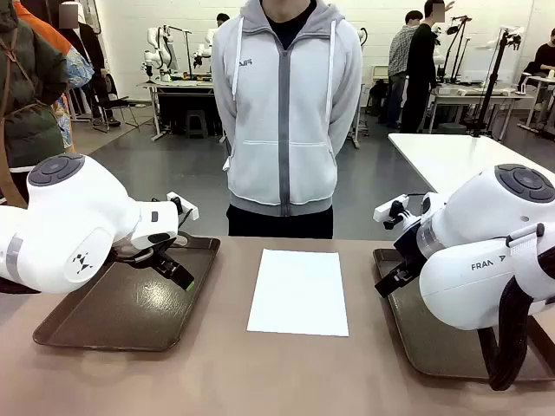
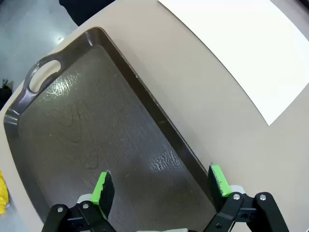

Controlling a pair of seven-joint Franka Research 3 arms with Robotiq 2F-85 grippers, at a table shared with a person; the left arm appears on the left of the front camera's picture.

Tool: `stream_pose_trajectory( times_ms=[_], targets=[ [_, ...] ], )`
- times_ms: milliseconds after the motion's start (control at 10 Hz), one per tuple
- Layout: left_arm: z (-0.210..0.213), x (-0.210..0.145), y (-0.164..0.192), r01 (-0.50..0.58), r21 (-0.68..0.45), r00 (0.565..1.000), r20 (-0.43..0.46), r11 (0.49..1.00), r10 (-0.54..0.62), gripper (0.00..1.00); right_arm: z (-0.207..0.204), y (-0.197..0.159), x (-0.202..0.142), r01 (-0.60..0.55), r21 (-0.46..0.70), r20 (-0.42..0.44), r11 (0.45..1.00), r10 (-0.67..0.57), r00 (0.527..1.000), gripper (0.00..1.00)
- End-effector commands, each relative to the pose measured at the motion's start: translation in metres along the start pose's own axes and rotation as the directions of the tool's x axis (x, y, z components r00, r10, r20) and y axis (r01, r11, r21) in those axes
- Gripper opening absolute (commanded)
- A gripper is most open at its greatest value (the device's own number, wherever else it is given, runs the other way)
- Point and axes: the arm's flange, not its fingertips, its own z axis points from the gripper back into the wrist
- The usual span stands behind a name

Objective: Sort the A4 documents.
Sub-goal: Receive the A4 Paper.

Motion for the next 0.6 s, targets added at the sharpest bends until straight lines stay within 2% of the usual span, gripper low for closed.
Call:
stream_pose_trajectory(
  times_ms=[0,500],
  targets=[
    [0.0000,0.0000,-0.0001,0.000,0.000,1.000,0.000,1.000,0.000,1.00,0.0000,0.0000,0.0000,0.000,0.000,0.000,1.000,0.000,1.000,1.00],
    [0.0000,0.0000,-0.0001,0.000,0.000,1.000,0.000,1.000,0.000,1.00,0.0000,0.0000,0.0000,0.000,0.000,0.000,1.000,0.000,1.000,1.00]
  ],
)
